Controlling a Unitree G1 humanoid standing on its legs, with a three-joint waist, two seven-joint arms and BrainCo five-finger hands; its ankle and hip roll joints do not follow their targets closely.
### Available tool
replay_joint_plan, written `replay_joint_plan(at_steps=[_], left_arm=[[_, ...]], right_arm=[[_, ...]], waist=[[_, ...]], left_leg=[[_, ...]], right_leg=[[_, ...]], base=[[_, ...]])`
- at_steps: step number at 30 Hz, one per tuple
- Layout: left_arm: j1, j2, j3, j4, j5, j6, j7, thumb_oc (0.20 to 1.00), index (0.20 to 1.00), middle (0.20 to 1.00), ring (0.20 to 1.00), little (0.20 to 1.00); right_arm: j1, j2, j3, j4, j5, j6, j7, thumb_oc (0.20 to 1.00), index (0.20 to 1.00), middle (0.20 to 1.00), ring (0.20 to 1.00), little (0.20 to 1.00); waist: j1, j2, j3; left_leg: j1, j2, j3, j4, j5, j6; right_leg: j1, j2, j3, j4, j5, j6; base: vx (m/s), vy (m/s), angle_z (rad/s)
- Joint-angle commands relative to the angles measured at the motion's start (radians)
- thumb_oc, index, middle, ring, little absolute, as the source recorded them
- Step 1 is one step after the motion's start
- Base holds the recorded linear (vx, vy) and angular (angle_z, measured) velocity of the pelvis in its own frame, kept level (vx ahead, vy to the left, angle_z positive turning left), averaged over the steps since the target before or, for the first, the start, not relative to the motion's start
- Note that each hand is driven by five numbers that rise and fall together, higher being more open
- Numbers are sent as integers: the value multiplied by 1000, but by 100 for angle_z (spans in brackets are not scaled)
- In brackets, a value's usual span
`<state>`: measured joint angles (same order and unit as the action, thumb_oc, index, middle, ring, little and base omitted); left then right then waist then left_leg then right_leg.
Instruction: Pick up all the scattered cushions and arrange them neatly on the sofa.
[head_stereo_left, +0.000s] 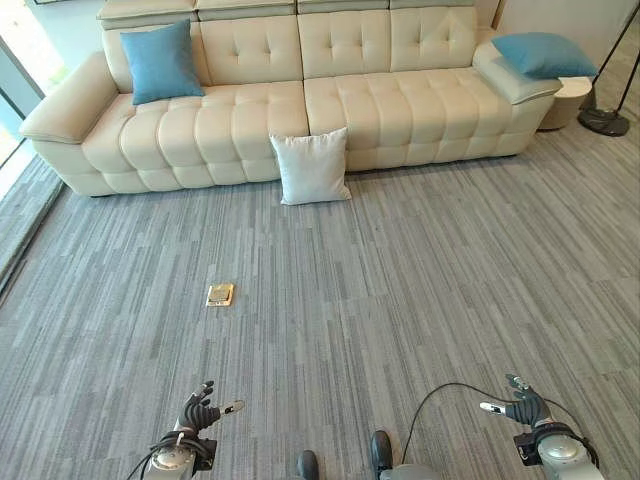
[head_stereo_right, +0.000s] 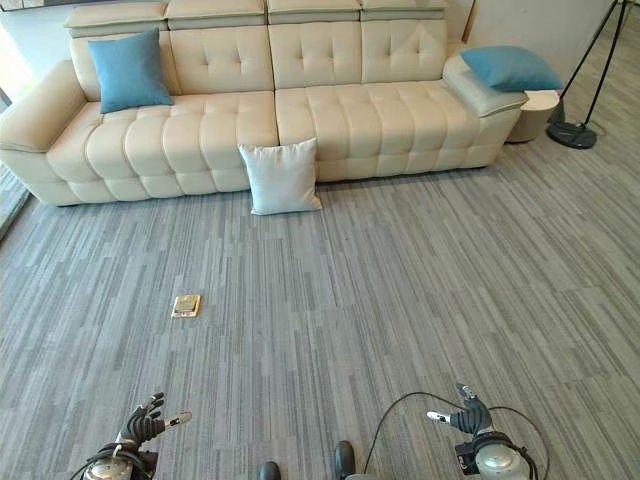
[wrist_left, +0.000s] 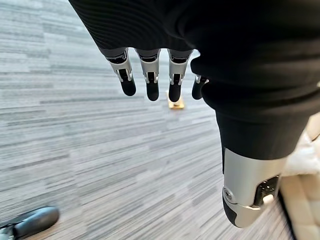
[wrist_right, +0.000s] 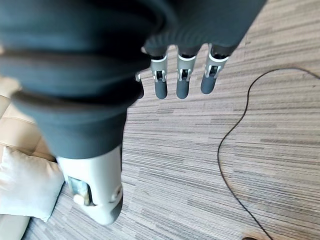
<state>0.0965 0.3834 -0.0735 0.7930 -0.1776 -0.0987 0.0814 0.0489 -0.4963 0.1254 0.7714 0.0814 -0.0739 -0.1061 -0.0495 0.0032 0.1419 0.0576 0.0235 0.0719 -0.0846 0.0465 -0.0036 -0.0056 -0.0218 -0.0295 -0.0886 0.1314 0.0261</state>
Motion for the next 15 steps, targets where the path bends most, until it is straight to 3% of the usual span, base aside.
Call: replay_joint_plan(at_steps=[1,11,15], left_arm=[[-41,31,14,8,-30,-24,16,1000,1000,1000,1000,1000],[-26,3,21,0,-70,-12,18,1000,1000,1000,1000,1000],[-34,7,27,-37,-94,-13,33,1000,1000,1000,1000,1000]], right_arm=[[-51,-6,-32,-12,37,-18,-14,1000,1000,1000,1000,1000],[-48,31,-58,8,67,-1,-31,1000,1000,1000,1000,1000],[-70,45,-58,15,86,4,-44,1000,1000,1000,1000,1000]], waist=[[-2,-53,-6],[8,-58,7],[22,-65,20]], left_leg=[[2,-18,25,19,-77,-38],[-39,-25,20,87,-107,-27],[-97,-31,15,161,-147,-12]], right_leg=[[57,-24,-1,20,-128,80],[48,-35,-14,43,-143,82],[11,-50,-10,96,-163,86]], base=[[0,0,0],[34,12,0],[75,83,-1]])
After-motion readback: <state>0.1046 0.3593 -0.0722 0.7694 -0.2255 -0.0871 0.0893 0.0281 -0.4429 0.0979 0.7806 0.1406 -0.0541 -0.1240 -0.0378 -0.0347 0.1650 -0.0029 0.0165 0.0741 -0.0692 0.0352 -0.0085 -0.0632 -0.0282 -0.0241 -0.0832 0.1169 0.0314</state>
